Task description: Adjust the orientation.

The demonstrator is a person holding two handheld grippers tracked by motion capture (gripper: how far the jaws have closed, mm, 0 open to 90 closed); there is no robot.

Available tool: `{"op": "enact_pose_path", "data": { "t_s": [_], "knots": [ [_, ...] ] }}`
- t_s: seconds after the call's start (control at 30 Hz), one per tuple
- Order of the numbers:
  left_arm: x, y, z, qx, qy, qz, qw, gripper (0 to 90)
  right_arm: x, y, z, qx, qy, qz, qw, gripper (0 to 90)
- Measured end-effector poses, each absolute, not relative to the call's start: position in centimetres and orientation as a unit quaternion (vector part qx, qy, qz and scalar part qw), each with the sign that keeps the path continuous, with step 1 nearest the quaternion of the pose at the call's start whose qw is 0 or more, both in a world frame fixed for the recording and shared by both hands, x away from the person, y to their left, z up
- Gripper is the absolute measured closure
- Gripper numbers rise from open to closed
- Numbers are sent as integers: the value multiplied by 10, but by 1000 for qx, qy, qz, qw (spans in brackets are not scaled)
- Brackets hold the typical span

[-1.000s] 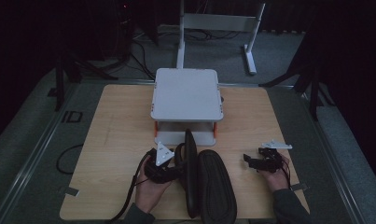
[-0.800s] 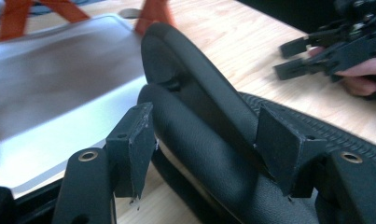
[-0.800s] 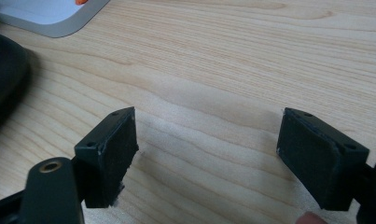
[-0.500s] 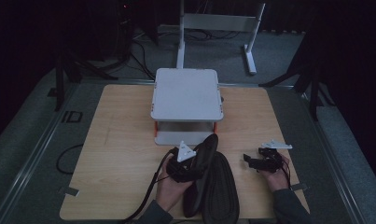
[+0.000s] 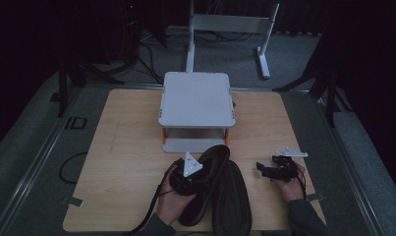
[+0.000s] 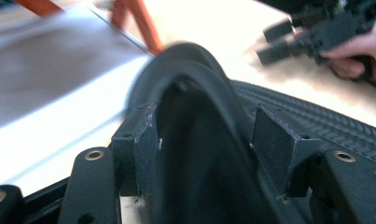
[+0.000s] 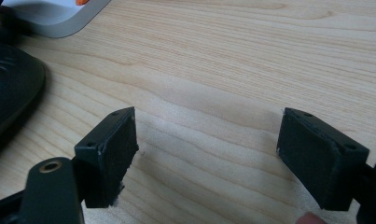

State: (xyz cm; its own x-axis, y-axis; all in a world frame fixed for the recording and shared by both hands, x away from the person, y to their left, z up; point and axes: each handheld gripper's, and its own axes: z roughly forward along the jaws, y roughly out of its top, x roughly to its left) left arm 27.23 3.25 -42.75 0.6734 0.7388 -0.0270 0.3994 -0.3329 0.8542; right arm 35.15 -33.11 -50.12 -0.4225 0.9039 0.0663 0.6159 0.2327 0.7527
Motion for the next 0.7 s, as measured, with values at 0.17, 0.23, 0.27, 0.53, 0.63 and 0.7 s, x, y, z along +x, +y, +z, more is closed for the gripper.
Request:
{"op": "enact_pose_path", "data": {
  "t_s": [0.17,0.23,0.27,0.53,0.63,0.7],
  "knots": [
    [283,48,-434,791,382,200,434,406,352,-331,-501,500,760,365,197,198],
    [287,49,-441,795,385,197,425,405,352,-331,-501,500,760,366,197,198],
    [288,48,-444,799,383,194,421,404,352,-331,-501,500,760,366,197,198],
    [298,40,-467,809,403,183,387,516,352,-331,-501,500,760,366,197,198],
    [300,42,-468,804,411,176,393,610,352,-331,-501,500,760,366,197,198],
    [299,42,-467,803,410,181,394,693,352,-331,-501,500,760,366,197,198]
  ]
}}
